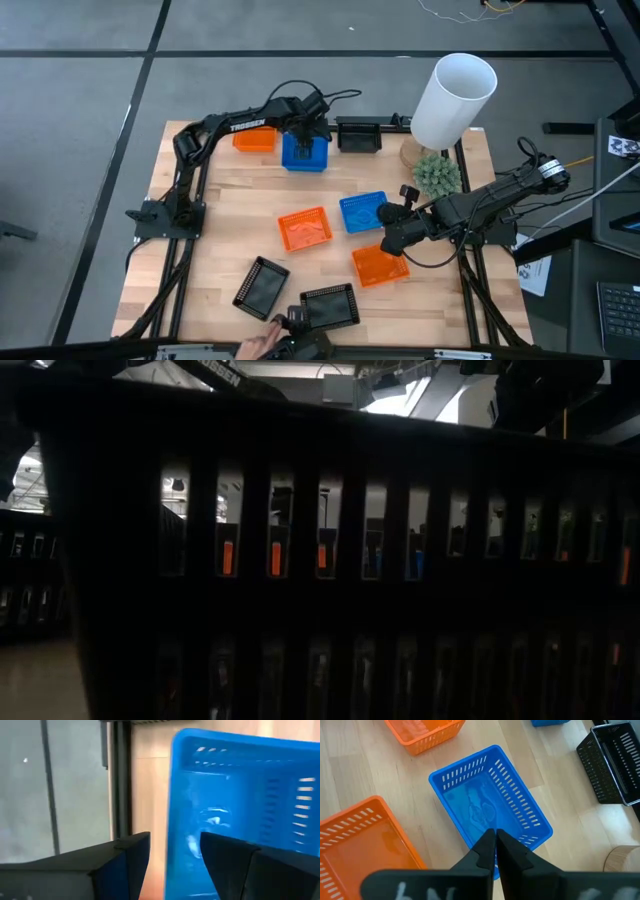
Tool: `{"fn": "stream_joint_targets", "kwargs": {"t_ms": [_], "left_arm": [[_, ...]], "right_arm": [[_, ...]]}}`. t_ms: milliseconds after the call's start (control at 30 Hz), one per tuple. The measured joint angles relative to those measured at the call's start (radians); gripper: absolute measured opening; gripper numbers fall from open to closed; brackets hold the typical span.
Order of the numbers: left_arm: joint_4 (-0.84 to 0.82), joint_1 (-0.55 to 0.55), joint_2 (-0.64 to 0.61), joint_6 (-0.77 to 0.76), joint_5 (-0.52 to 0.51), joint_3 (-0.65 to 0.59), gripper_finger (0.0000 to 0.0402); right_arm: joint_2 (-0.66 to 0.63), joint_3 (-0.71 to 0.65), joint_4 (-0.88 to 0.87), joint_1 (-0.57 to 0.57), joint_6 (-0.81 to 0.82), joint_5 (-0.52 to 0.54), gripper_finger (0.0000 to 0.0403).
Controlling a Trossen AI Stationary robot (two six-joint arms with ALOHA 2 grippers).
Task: Stack baskets by color
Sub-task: Stack the bottom left blue bin on the top blue bin
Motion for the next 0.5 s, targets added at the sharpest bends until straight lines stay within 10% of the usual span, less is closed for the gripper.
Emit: {"fn": "stream_joint_targets", "kwargs": {"t_ms": [500], "left_arm": [[-0.111,-0.006,-0.011,0.025,-0.033,0.089,0.0005]], "right_arm": [[0.0,0.0,0.001,0.0,0.002,0.0,0.0016]]}}
